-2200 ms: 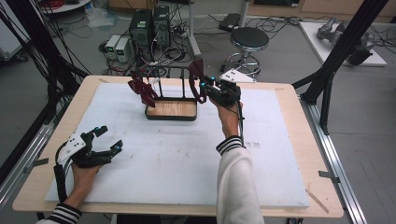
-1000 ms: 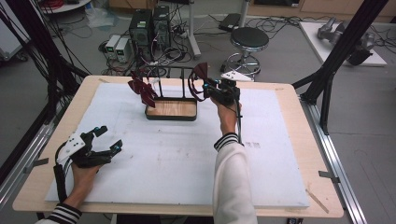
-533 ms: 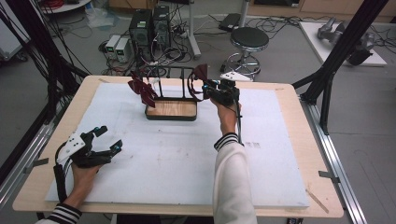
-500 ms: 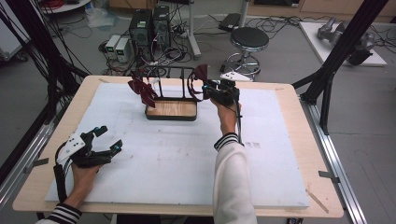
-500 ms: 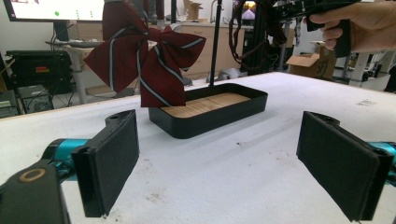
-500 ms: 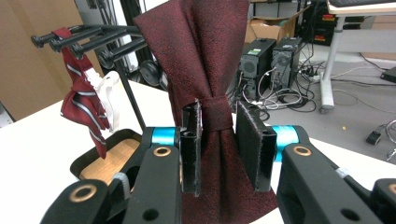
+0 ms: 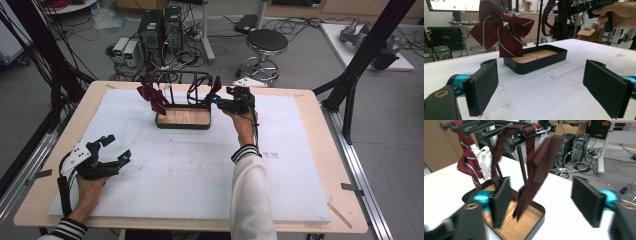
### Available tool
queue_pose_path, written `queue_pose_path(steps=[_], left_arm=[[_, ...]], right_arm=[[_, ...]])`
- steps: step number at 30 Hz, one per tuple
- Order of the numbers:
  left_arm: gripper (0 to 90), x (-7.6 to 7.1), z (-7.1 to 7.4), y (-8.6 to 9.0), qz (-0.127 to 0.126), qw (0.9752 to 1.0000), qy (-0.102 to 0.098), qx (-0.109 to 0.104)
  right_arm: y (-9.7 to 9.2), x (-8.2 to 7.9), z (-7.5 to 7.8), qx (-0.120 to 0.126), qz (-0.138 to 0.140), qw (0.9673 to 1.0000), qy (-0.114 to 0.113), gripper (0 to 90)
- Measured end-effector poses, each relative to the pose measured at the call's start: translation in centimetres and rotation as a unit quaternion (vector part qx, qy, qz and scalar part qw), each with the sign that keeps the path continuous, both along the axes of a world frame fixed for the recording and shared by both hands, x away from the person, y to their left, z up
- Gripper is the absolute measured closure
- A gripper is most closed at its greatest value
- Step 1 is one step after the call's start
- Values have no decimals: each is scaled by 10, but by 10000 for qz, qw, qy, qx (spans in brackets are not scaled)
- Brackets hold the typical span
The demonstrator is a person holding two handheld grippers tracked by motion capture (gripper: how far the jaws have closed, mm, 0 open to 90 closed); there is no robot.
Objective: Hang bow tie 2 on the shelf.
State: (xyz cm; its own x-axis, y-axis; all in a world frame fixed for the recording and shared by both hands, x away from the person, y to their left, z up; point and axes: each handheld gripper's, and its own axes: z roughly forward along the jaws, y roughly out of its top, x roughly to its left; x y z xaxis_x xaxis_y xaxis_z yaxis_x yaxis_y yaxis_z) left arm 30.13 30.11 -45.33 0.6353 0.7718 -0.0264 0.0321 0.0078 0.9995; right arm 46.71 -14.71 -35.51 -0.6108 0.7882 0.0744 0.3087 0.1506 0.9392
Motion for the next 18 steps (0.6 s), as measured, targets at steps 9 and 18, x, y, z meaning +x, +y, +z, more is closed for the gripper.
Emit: queue_pose_path(steps=[9,18], left_arm=[[135,0,0,0,13,10000,-2,17],[135,0,0,0,8,10000,0,14]], right_arm=[[-8,-19,16,-3,23,9998,-217,115],[-36,-52,28,114,-27,9989,-443,115]])
